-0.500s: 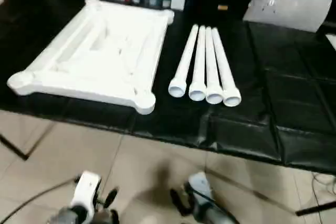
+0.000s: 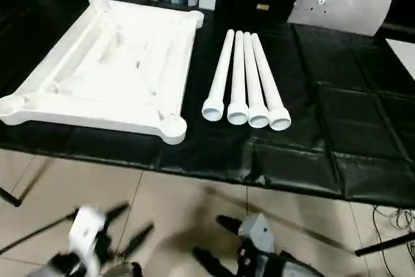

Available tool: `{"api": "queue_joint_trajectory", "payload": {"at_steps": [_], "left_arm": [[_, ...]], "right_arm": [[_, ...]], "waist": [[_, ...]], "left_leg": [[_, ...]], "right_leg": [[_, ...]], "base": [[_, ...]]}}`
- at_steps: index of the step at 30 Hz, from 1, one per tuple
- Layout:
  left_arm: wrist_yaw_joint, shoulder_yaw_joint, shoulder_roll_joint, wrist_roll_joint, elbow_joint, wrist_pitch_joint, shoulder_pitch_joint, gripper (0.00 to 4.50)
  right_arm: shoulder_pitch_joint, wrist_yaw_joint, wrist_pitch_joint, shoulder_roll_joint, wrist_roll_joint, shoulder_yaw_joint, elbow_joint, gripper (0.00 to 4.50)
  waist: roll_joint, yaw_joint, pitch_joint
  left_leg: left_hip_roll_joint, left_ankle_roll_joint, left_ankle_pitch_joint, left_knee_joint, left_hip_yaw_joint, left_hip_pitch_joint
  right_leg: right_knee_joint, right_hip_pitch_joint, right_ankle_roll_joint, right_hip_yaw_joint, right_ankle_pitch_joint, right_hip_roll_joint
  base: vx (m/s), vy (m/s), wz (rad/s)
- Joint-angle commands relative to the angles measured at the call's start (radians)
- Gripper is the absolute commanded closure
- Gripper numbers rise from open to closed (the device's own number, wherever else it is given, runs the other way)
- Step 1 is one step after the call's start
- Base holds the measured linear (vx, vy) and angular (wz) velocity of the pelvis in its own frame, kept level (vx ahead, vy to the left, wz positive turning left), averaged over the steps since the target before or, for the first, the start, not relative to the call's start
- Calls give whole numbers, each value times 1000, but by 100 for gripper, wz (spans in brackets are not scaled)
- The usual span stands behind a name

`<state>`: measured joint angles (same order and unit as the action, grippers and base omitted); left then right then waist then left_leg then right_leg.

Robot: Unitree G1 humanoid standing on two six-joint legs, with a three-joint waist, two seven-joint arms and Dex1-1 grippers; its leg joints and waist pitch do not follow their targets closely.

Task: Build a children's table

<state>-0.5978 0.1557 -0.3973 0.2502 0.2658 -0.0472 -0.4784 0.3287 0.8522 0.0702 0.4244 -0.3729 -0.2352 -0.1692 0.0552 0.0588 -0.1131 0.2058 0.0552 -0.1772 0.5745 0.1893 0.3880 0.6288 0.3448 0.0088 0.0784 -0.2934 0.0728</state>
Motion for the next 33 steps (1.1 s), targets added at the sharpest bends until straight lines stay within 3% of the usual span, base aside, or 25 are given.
{"api": "queue_joint_trajectory", "payload": {"at_steps": [1, 3, 5, 8, 11, 12, 13, 14, 15, 16, 17, 18, 19, 20, 22, 23, 24, 25, 27, 28, 29, 30, 31, 32, 33], "left_arm": [[-20, -26, -28, 49, 95, -34, -22, 35], [-33, -49, -47, 78, 128, -45, -28, 35], [-42, -64, -47, 101, 146, -37, -33, 35], [-33, -77, -10, 120, 136, 14, -31, 35], [13, -108, 39, 133, 116, 35, 33, 35], [84, -161, 70, 155, 104, 15, 124, 35], [137, -196, 79, 162, 108, -10, 184, 35], [137, -196, 79, 162, 108, -10, 184, 35], [173, -220, 81, 169, 115, -33, 224, 35], [247, -228, 78, 113, 113, -100, 302, 35], [328, -215, 87, 31, 95, -168, 398, 35], [347, -206, 94, 18, 82, -199, 431, 35], [349, -202, 102, 18, 72, -211, 446, 35], [347, -189, 107, 3, 67, -224, 458, 35], [357, -170, 101, -46, 59, -228, 464, 35], [369, -161, 99, -62, 58, -246, 467, 35], [378, -157, 95, -66, 59, -269, 468, 35], [392, -148, 95, -72, 61, -293, 477, 35], [410, -146, 102, -65, 67, -317, 485, 35], [433, -140, 113, -74, 73, -330, 486, 35], [439, -137, 115, -81, 73, -332, 487, 35], [470, -124, 141, -96, 74, -366, 486, 35], [484, -119, 157, -94, 75, -387, 484, 35], [493, -109, 163, -110, 81, -403, 484, 35], [494, -106, 169, -112, 89, -410, 481, 35]], "right_arm": [[5, -17, 32, 34, -38, 43, -110, 0], [-19, -104, 52, -4, -60, 87, -166, 0], [-64, -181, 102, -47, -94, 128, -219, 0], [-129, -242, 151, -79, -128, 154, -250, 0], [-196, -345, 189, -128, -149, 192, -266, 0], [-250, -435, 222, -162, -164, 220, -273, 0], [-275, -469, 229, -176, -161, 228, -273, 0], [-275, -469, 229, -176, -161, 228, -273, 0], [-293, -493, 240, -184, -158, 234, -275, 0], [-318, -545, 250, -210, -129, 247, -278, 0], [-344, -637, 322, -222, -47, 250, -274, 0], [-349, -660, 335, -213, 24, 232, -266, 0], [-351, -673, 347, -203, 67, 217, -263, 0], [-344, -720, 359, -220, 102, 211, -257, 0], [-338, -789, 406, -236, 129, 208, -253, 0], [-330, -814, 418, -248, 124, 208, -250, 0], [-321, -829, 426, -252, 128, 201, -253, 0], [-316, -838, 433, -249, 122, 201, -252, 0], [-307, -847, 443, -245, 131, 190, -258, 0], [-294, -856, 449, -237, 159, 180, -270, 0], [-291, -858, 449, -235, 170, 178, -273, 0], [-278, -868, 453, -223, 226, 181, -282, 0], [-272, -874, 455, -216, 247, 186, -284, 0], [-274, -890, 461, -220, 268, 195, -285, 0], [-278, -900, 469, -229, 270, 201, -285, 0]], "waist": [[3, 1, 7], [3, 4, 11], [5, 3, 16], [2, 0, 29], [-1, -1, 58], [-2, 0, 64], [-2, -1, 68], [3, 2, 67], [0, 3, 67], [-2, 1, 73], [-5, -3, 75], [-18, -1, 79], [-12, -3, 77], [-20, -1, 76], [-18, -6, 77], [-21, -6, 80], [-19, -4, 82], [-23, 2, 84], [-17, 12, 83], [-57, 31, 91], [-49, 29, 88], [-48, 17, 90], [-75, -5, 111], [-83, -23, 114], [-88, -21, 100]], "left_leg": [[52, 11, -398, -97, -34, -20], [50, 25, -383, -96, -31, -32], [50, 27, -354, -98, -32, -29], [50, 37, -287, -93, -26, -34], [43, 27, -113, -72, -23, -39], [42, 21, -74, -65, -21, -41], [36, 35, -35, -61, -19, -38], [34, 33, -38, -60, -17, -39], [31, 31, -43, -57, -15, -35], [28, 43, -64, -55, -14, -38], [26, 54, -59, -56, -16, -37], [26, 63, -54, -55, -19, -38], [26, 78, -63, -57, -19, -35], [25, 83, -72, -58, -20, -33], [21, 74, -100, -57, -16, -29], [18, 54, -108, -53, -13, -26], [12, -1, -116, -45, -7, -15], [9, -71, -126, -30, -5, -4], [11, -129, -127, 2, -21, 15], [31, -171, -105, 53, -60, 35], [40, -170, -96, 43, -66, 37], [37, -179, -57, -13, -56, 20], [32, -226, 40, -31, -56, -51], [37, -258, 107, -29, -71, -69], [51, -237, 90, -45, -69, -59]], "right_leg": [[-124, 3, -97, -72, -374, 82], [-124, 15, -83, -82, -383, 80], [-119, 12, -78, -81, -338, 77], [-100, 10, -82, -81, -153, 65], [-66, -2, -105, -75, 179, 53], [-61, -4, -106, -74, 250, 49], [-50, -7, -111, -71, 336, 42], [-52, -7, -110, -72, 337, 43], [-52, -10, -105, -76, 341, 43], [-52, -12, -89, -80, 341, 41], [-51, -16, -76, -80, 321, 40], [-49, -16, -72, -79, 313, 40], [-54, -17, -66, -78, 280, 40], [-54, -18, -65, -78, 267, 42], [-60, -18, -57, -84, 230, 44], [-61, -20, -58, -91, 225, 52], [-67, -27, -66, -104, 215, 72], [-84, -33, -74, -123, 205, 105], [-104, -47, -87, -151, 178, 158], [-133, -57, -122, -185, 76, 238], [-135, -55, -145, -175, 48, 226], [-100, -44, -190, -116, 58, 122], [-28, 7, -200, -53, 106, 13], [-5, 28, -181, -36, 104, -8], [-3, 40, -129, -28, 59, -8]], "base": [[-57, 12, -9], [0, 0, 0], [0, 0, 0], [0, 0, 0], [36, 4, -3], [0, 0, 0], [0, 0, 0], [0, 0, 0], [0, 0, 0], [0, 0, 0], [0, 0, 0], [0, 0, 0], [0, 0, 0], [0, 0, 0], [0, 0, 0], [0, 0, 0], [0, 0, 0], [0, 0, 0], [-7, 46, -3], [-14, 92, -6], [-7, 157, -8], [-2, 96, -4], [7, 199, 4], [3, 207, 13], [3, 207, 13]]}}
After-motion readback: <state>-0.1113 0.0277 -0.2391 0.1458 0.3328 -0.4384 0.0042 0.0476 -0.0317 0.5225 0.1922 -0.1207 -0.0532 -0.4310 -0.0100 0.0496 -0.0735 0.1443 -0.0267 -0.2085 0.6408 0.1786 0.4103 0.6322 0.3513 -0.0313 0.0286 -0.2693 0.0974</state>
